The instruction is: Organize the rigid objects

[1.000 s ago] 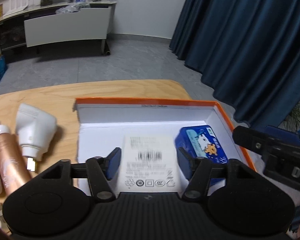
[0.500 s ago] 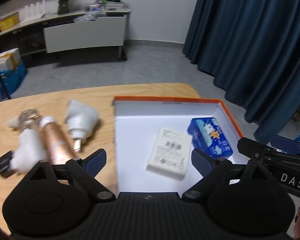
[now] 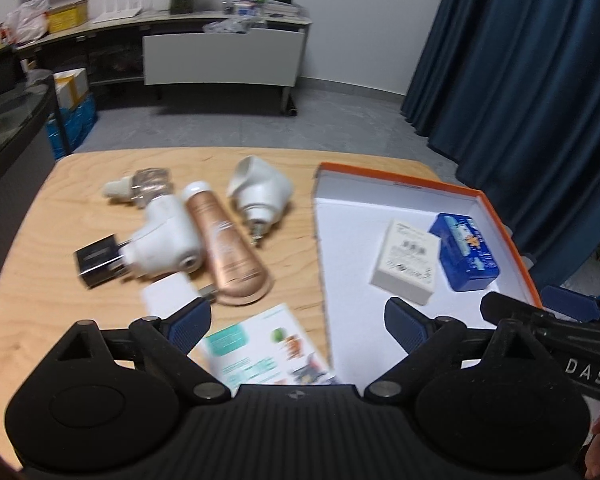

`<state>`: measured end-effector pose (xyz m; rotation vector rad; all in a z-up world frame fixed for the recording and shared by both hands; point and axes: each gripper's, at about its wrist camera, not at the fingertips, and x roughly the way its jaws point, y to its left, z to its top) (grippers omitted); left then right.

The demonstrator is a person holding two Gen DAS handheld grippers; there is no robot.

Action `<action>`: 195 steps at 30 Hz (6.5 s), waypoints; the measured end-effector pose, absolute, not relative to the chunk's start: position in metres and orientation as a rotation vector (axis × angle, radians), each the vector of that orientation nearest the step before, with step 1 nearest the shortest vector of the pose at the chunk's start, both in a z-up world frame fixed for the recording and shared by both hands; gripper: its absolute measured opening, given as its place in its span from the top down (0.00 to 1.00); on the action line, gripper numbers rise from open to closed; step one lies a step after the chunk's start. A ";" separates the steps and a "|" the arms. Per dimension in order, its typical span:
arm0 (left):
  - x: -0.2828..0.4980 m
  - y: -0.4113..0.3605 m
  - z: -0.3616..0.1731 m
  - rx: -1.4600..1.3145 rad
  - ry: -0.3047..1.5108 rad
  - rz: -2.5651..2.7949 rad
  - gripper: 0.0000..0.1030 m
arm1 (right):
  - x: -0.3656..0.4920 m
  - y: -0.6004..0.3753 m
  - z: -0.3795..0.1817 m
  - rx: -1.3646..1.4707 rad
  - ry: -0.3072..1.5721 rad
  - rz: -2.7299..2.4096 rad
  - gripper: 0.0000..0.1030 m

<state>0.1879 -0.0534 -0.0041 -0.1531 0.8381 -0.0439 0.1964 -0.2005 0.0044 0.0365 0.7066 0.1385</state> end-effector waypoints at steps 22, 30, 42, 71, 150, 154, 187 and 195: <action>0.157 0.022 -0.016 -0.230 0.849 0.088 0.07 | 0.176 -0.143 -0.008 -0.054 0.751 0.269 0.13; 0.148 0.046 -0.027 -0.251 0.873 0.134 0.07 | 0.173 -0.136 -0.015 -0.068 0.773 0.296 0.13; 0.134 0.032 -0.043 -0.224 0.890 0.035 0.07 | 0.173 -0.132 -0.020 -0.077 0.787 0.316 0.13; 0.175 -0.033 -0.044 -0.207 0.828 -0.013 0.31 | 0.164 -0.184 -0.011 0.022 0.726 0.185 0.13; 0.156 -0.092 -0.005 -0.141 0.754 -0.240 0.31 | 0.148 -0.236 0.001 0.064 0.614 0.013 0.32; 0.155 -0.094 -0.006 -0.138 0.753 -0.248 0.31 | 0.146 -0.234 0.002 0.054 0.612 0.016 0.32; 0.149 -0.094 -0.008 -0.150 0.754 -0.252 0.31 | 0.143 -0.229 0.007 0.038 0.615 0.027 0.31; 0.149 -0.095 -0.009 -0.150 0.758 -0.253 0.31 | 0.142 -0.229 0.007 0.035 0.615 0.027 0.32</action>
